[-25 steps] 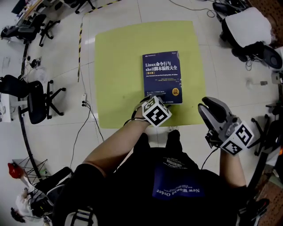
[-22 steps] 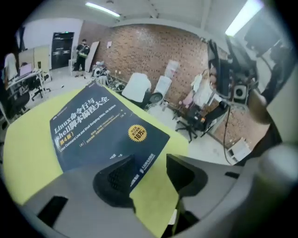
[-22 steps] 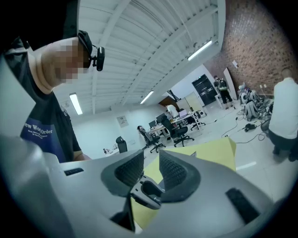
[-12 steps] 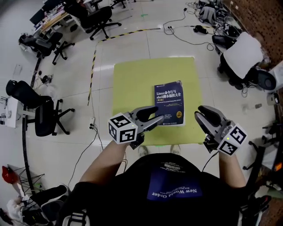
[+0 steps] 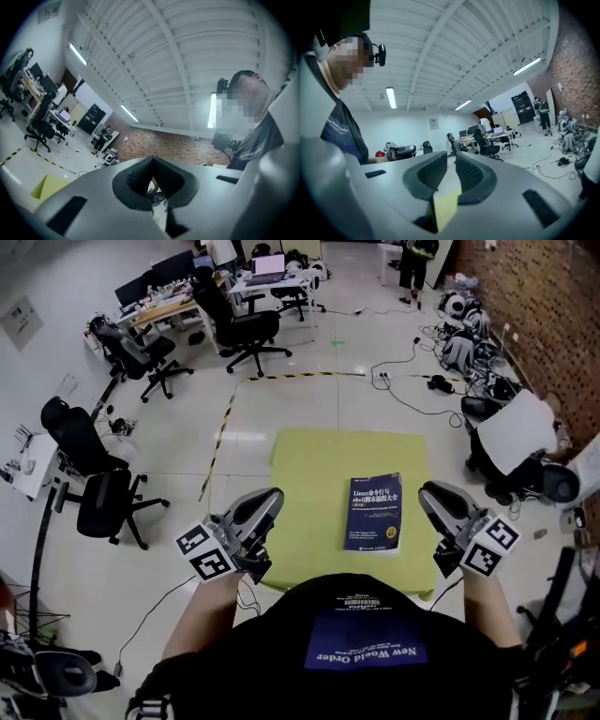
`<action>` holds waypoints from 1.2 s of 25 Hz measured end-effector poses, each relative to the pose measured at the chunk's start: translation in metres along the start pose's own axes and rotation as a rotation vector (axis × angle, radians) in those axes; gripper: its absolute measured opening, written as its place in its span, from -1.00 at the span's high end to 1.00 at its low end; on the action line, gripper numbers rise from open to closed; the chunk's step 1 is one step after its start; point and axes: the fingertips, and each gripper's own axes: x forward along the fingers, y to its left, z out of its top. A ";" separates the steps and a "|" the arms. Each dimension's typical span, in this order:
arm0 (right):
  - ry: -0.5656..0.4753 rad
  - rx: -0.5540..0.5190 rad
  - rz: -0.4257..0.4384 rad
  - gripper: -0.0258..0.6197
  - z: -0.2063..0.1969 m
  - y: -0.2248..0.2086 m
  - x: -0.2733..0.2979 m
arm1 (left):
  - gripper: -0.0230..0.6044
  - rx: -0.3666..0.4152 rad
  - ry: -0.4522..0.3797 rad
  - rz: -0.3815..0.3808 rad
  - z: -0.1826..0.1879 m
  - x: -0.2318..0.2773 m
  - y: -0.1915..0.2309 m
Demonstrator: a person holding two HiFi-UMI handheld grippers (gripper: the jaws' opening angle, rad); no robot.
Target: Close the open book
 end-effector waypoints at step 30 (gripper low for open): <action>0.132 0.032 -0.045 0.97 -0.049 -0.011 0.015 | 0.91 0.023 -0.013 0.070 -0.018 -0.014 -0.002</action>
